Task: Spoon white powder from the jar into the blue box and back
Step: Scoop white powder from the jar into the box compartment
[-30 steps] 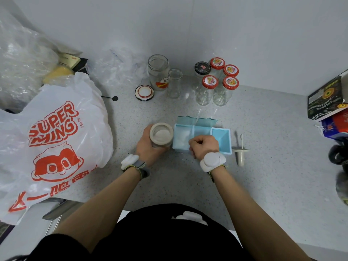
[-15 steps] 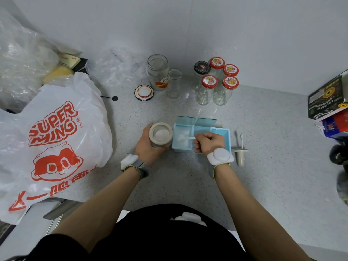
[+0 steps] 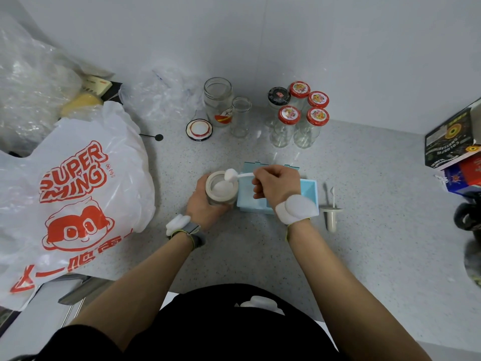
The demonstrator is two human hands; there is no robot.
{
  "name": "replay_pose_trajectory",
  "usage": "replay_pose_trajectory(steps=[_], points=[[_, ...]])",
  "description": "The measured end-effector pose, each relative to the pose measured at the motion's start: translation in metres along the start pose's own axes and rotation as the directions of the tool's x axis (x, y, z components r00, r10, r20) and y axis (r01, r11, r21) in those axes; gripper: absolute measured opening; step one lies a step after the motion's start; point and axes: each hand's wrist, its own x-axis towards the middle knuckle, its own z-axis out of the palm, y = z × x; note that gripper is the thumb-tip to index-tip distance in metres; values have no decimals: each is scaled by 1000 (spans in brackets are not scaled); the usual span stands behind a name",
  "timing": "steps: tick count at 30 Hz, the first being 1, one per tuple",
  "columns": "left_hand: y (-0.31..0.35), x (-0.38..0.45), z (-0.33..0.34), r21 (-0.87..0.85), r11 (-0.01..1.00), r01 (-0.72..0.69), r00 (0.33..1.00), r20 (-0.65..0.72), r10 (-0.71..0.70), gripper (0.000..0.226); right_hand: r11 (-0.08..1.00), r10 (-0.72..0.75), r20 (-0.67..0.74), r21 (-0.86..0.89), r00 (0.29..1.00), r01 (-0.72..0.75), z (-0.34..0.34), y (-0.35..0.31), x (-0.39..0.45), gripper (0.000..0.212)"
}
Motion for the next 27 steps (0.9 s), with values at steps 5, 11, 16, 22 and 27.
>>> replay_pose_trajectory(steps=[5, 11, 16, 22, 27], points=[[1, -2, -1, -2, 1000, -15, 1000, 1, 15, 81, 963, -97, 81, -244, 992, 114, 17, 18, -3, 8], [1, -1, 0, 24, 999, -27, 1000, -4, 27, 78, 969, -66, 103, -231, 993, 88, 9, 22, -5, 9], [0, -1, -1, 21, 1000, -19, 1000, -4, 19, 79, 981, -116, -29, -158, 993, 110, -7, 19, 4, 16], [2, -2, -1, 12, 1000, -17, 1000, 0, 17, 79, 918, -168, -115, -379, 979, 113, -29, 37, 19, 19], [3, -2, -2, 7, 1000, -9, 1000, 10, 9, 80, 823, -134, 29, -554, 991, 128, -18, 51, 16, 15]])
